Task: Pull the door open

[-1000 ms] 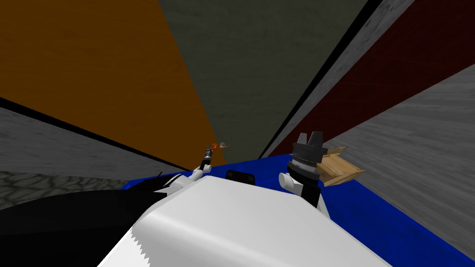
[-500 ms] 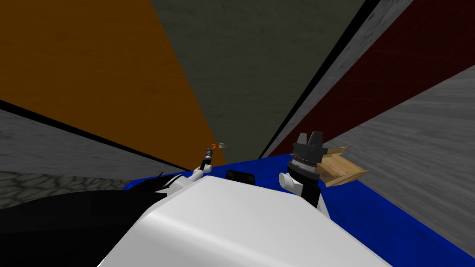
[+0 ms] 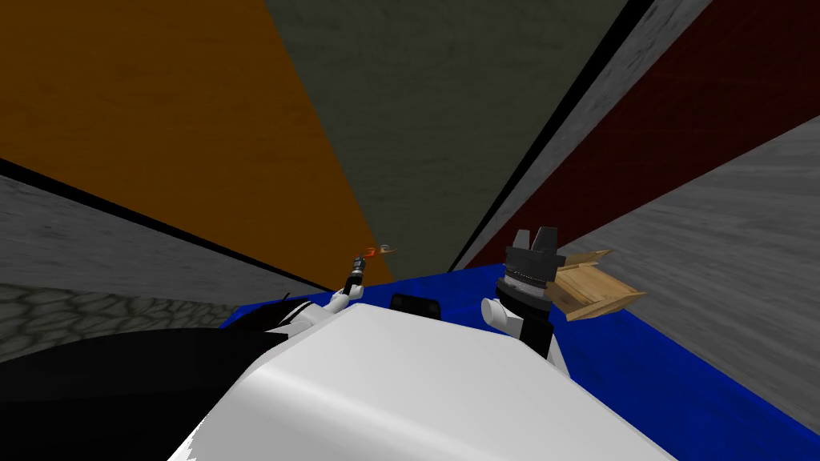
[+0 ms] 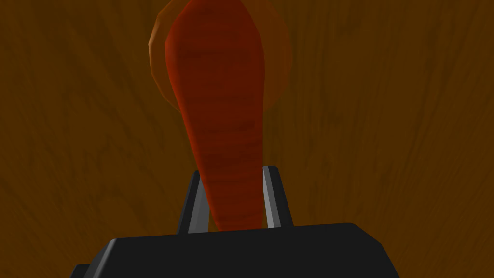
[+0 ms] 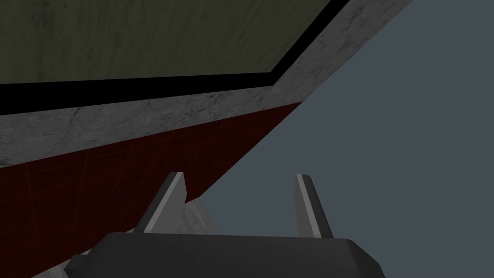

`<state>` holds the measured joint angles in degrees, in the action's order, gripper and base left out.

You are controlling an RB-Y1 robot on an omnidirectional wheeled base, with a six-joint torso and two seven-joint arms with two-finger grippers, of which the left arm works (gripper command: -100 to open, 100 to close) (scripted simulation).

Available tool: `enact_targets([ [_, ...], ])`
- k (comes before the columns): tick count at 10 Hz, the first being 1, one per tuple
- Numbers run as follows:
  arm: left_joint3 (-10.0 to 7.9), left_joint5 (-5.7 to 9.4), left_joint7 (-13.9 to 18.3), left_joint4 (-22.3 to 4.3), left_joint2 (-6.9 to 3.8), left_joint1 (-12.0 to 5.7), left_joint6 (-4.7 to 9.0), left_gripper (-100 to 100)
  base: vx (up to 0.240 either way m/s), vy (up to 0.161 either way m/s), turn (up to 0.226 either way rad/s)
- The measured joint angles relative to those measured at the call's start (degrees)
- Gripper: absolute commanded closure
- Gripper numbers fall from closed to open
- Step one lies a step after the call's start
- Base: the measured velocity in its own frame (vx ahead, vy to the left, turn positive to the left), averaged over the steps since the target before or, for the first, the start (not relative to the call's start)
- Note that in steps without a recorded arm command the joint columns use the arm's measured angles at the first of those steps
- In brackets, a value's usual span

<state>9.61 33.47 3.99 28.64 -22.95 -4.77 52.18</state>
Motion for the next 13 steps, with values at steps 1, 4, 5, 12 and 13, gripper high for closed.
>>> enact_targets([
  [1, 0.12, -0.07, 0.55, -0.92, -0.06, 0.06, 0.55, 100, -0.027, -0.003, 0.018],
  [4, -0.15, 0.16, 0.55, -0.82, -0.67, 0.98, 0.12, 100, -0.05, -0.002, 0.035],
  [5, -0.73, 0.58, -0.17, 2.21, -1.18, 2.84, -0.84, 100, -0.044, 0.001, 0.003],
  [12, 2.22, -0.05, 1.78, 4.0, -2.8, 4.82, 0.78, -100, -0.186, -0.057, -0.047],
  [13, 3.32, -0.48, 2.81, 2.89, -2.64, 4.13, 2.06, -100, -0.114, -0.052, -0.024],
])
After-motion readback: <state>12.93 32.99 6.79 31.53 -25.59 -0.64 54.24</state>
